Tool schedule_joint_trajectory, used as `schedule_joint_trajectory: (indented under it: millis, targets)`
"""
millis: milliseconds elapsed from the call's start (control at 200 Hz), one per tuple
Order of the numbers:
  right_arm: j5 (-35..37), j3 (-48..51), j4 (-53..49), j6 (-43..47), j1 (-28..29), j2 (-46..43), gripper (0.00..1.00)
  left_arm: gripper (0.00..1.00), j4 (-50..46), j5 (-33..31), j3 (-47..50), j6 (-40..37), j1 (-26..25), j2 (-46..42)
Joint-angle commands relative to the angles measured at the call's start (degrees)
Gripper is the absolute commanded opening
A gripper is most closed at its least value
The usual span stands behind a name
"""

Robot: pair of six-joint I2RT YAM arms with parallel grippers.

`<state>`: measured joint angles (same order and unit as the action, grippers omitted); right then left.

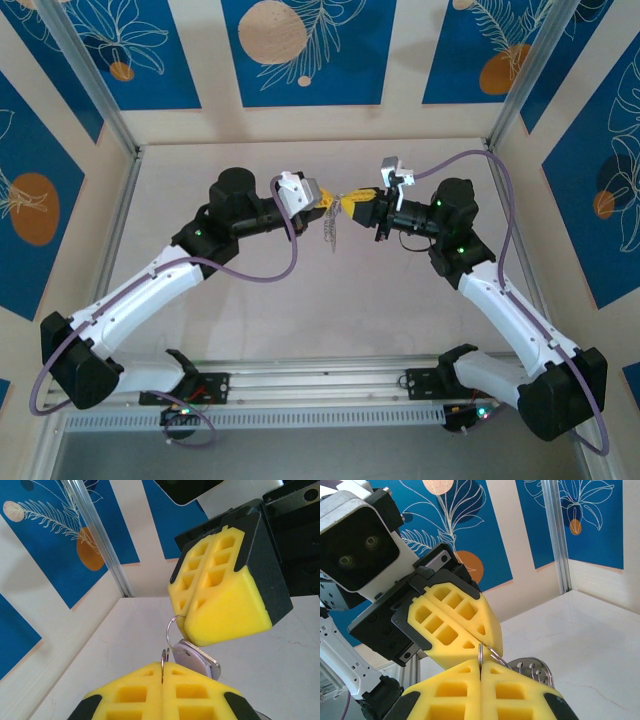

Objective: Put the keys on the keyring

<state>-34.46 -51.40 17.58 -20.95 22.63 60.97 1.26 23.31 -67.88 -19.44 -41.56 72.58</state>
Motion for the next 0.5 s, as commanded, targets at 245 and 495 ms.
schedule_joint_trajectory:
  millis: [245,495]
  targets:
    - [0.09,-1.69,2.37,-0.17,-0.08,1.95,0.00,0.00,3.71,0.77,-0.44,0.79,-1.23,0.50]
    - [1.08,-0.65,2.19,-0.62,-1.27,1.97,0.00,0.00,4.35,0.90,-0.35,1.14,-1.45,0.40]
